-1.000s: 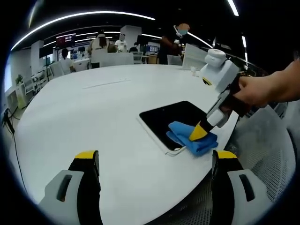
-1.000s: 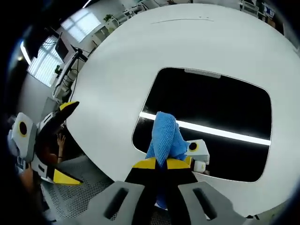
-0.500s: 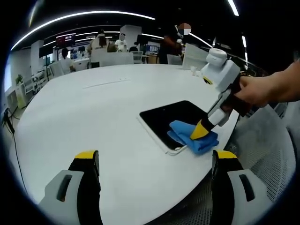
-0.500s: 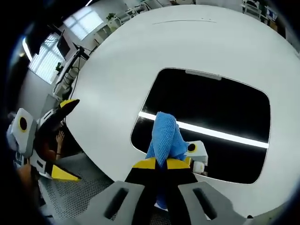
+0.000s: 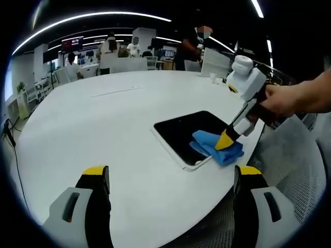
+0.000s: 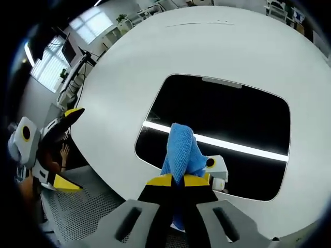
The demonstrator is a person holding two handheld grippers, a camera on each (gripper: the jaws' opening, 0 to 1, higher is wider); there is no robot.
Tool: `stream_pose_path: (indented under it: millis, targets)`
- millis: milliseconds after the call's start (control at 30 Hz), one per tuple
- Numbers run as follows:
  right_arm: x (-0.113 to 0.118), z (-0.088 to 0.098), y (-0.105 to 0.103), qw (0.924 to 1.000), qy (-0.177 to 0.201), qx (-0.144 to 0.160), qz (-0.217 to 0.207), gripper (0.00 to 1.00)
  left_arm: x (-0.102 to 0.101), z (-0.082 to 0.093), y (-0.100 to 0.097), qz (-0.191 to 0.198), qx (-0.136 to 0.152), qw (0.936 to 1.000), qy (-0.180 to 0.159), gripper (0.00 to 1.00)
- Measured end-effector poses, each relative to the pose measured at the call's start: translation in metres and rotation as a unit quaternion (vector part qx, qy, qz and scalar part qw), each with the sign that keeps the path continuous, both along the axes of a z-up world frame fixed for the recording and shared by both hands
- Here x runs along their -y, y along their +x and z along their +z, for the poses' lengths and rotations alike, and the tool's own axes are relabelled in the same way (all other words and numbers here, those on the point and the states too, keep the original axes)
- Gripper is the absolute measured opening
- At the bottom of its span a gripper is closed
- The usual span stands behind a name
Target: Wipe the mirror surface with the cleaning cloth until all visible marks leave the cleaned area.
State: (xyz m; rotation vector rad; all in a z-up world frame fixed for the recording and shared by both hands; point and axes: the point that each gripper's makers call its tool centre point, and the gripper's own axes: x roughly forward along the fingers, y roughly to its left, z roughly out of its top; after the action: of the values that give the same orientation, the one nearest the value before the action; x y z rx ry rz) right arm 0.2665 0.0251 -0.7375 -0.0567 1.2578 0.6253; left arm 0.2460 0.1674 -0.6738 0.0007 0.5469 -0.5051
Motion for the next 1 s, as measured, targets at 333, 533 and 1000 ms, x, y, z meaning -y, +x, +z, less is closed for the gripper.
stream_pose_path:
  millis: [333,533,1000]
  targets:
    - [0.012,-0.001,0.004,1.0,-0.006,0.001,-0.004,0.0,0.0,0.0,-0.001,-0.002,0.0,1.0,0.0,0.99]
    - [0.012,0.0,0.004,1.0,-0.009,0.0,-0.001,0.0,0.001,0.0,-0.001,-0.003,-0.001,1.0,0.002,0.99]
    - [0.021,-0.001,0.01,0.9999,-0.006,-0.003,-0.009,0.0,0.002,0.0,-0.002,-0.006,-0.003,1.0,0.001,0.99]
